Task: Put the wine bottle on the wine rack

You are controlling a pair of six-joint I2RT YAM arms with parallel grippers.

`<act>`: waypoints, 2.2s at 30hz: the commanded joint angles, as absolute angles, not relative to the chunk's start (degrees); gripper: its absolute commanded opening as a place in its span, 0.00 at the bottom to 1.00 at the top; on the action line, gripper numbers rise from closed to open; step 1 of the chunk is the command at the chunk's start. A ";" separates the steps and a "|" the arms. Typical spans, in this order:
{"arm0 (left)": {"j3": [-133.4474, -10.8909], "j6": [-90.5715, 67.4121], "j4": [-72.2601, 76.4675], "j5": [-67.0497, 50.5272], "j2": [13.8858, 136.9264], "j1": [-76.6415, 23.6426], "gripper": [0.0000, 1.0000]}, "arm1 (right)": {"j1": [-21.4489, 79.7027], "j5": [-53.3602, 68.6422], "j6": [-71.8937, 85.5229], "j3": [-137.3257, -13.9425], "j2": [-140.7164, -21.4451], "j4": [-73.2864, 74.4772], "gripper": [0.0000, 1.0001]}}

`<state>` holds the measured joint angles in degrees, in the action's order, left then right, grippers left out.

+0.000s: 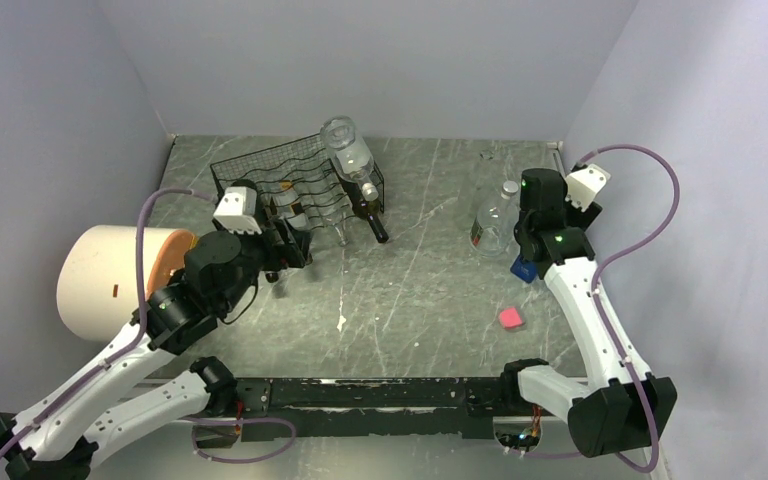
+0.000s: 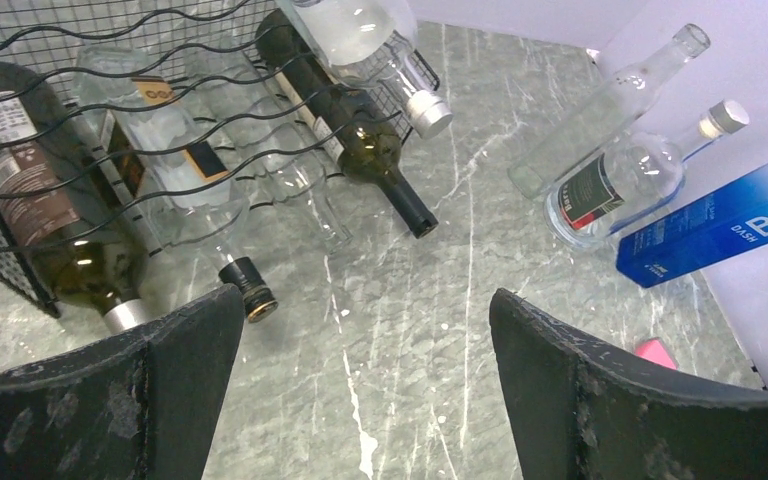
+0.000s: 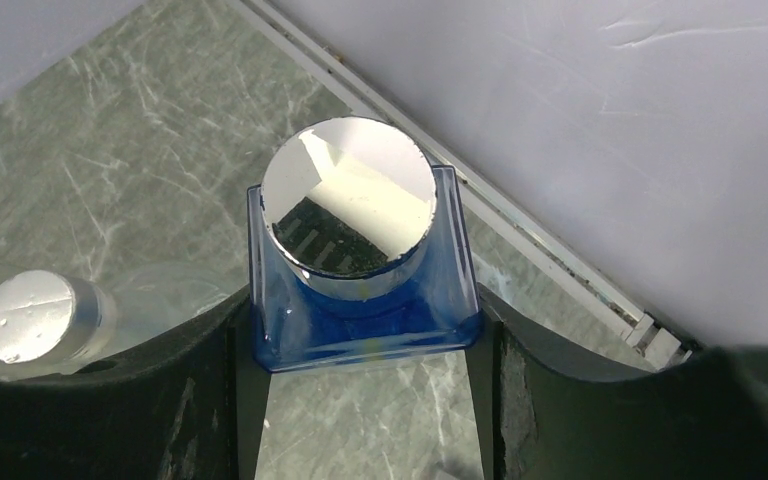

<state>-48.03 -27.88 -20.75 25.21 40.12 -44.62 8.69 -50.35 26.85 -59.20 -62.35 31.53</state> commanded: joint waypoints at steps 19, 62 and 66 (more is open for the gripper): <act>-44.92 -22.85 -3.73 9.29 49.44 -44.52 0.94 | 8.23 -22.38 24.07 -67.90 -54.61 40.95 0.28; -43.08 1.16 25.06 -13.26 77.38 -48.07 0.91 | 8.25 39.41 39.35 -52.46 -52.23 2.76 0.08; -43.76 2.47 26.28 -9.96 78.66 -48.30 0.90 | 8.25 41.25 41.13 -51.56 -51.98 0.83 0.08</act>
